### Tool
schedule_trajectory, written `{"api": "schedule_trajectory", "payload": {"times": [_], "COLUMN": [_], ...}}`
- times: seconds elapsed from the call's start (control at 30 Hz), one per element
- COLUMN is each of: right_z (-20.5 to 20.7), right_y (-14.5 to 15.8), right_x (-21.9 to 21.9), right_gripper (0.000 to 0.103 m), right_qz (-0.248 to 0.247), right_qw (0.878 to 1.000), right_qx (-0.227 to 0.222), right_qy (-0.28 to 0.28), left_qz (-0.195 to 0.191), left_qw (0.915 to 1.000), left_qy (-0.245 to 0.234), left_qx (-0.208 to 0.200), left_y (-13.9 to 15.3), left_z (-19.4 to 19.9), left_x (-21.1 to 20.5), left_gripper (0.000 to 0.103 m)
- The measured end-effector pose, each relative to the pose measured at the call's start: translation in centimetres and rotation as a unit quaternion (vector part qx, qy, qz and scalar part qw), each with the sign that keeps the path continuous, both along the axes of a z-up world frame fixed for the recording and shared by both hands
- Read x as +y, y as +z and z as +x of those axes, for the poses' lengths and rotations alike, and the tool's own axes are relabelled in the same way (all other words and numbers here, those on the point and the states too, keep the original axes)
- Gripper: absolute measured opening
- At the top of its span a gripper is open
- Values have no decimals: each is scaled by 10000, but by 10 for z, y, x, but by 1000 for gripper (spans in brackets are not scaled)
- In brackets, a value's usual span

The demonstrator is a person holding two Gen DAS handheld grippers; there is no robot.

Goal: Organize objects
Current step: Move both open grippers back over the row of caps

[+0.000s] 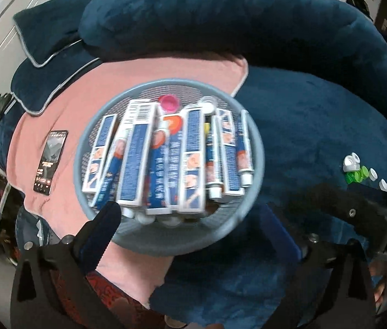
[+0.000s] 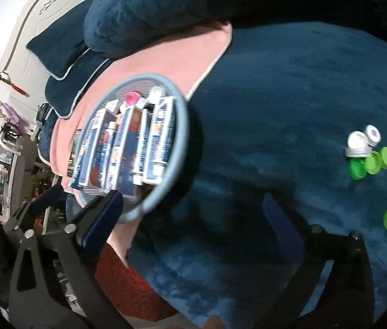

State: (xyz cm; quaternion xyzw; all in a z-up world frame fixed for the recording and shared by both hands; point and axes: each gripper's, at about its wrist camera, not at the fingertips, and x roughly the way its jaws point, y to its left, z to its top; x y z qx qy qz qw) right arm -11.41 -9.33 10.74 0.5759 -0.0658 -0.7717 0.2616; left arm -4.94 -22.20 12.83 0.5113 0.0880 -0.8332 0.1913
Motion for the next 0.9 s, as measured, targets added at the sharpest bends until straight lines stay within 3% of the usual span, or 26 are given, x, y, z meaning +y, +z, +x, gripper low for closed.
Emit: {"api": "schedule_trajectory", "payload": {"times": [0.3, 0.53, 0.63, 0.73, 0.9], "right_z": [-6, -19, -25, -29, -39], "right_y": [1, 2, -8, -23, -45], "right_x": [66, 157, 207, 264, 346], "right_gripper": [103, 103, 103, 103, 103], "right_qz": [-43, 349, 754, 1021, 787], "right_qw": [9986, 9918, 9845, 9732, 9524], "right_qx": [-9, 142, 178, 96, -224], "right_qy": [-522, -1219, -1571, -2056, -2935], "left_qz": [-11, 453, 542, 314, 452], "left_qw": [9988, 9932, 9885, 9826, 9728], "left_qy": [-436, -1068, -1394, -1784, -2195], "left_qx": [230, -65, -225, -410, -590], "left_y": [10, -4, -12, -20, -30], "left_z": [-25, -68, -79, -87, -98], "left_x": [57, 123, 158, 195, 236], "left_gripper": [102, 102, 102, 102, 102]}}
